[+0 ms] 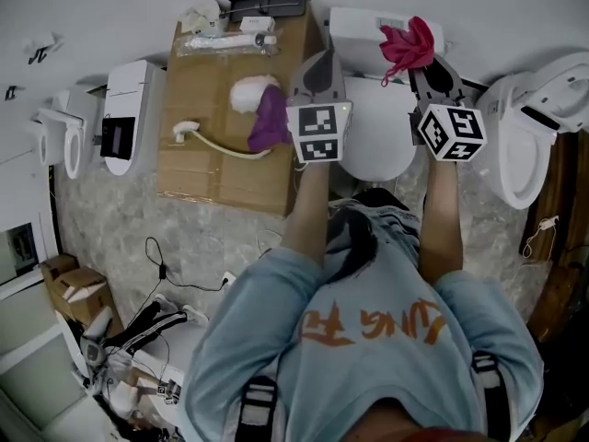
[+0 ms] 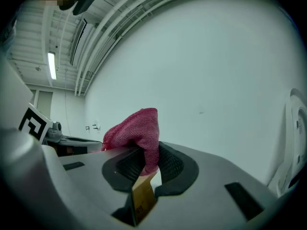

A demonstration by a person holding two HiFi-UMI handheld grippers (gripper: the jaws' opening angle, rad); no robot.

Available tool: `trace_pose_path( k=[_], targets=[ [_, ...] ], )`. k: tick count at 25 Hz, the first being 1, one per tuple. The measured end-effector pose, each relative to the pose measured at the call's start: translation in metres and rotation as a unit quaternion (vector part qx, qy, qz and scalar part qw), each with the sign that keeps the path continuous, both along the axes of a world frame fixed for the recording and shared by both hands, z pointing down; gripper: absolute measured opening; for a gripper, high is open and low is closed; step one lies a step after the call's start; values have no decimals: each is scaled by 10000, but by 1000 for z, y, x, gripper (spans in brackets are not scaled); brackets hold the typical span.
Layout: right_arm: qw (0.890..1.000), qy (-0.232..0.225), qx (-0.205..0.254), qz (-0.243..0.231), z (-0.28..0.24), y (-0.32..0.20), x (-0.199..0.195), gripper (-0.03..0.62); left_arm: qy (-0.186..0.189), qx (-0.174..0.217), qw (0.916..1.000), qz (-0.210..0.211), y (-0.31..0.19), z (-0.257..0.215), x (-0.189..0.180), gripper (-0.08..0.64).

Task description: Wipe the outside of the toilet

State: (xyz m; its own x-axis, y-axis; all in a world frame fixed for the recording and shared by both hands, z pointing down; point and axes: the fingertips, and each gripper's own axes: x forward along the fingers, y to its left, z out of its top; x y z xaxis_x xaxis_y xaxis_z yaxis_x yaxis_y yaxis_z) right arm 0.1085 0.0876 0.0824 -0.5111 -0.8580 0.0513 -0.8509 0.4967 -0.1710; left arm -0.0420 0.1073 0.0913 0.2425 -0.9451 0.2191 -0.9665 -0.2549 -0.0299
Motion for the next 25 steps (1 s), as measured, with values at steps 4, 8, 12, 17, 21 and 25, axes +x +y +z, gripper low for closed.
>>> trace_pose_path(
  k=[4,8,12,17,21,25],
  targets=[
    [9997,-12,0,-243,0,-19,-14,78,-34,39,9999,-142,-19,-5,-4,25],
    [9996,143,48,-254,1,-37,-14,78,19,85,9998,-182,-37,-5,-2,25],
    [9994,325,73,-73,6,-59,-7,78,144,-66,9998,-124,-60,13,-2,25],
    [9987,500,-90,81,20,-103,-5,78,260,-341,9991,-50,-106,43,-9,25],
    [9978,549,-380,33,49,-139,-23,78,278,-620,9977,69,-139,71,-18,25],
    [9957,583,-705,-112,80,-172,-53,78,346,-884,9954,92,-165,94,-35,25]
  ],
)
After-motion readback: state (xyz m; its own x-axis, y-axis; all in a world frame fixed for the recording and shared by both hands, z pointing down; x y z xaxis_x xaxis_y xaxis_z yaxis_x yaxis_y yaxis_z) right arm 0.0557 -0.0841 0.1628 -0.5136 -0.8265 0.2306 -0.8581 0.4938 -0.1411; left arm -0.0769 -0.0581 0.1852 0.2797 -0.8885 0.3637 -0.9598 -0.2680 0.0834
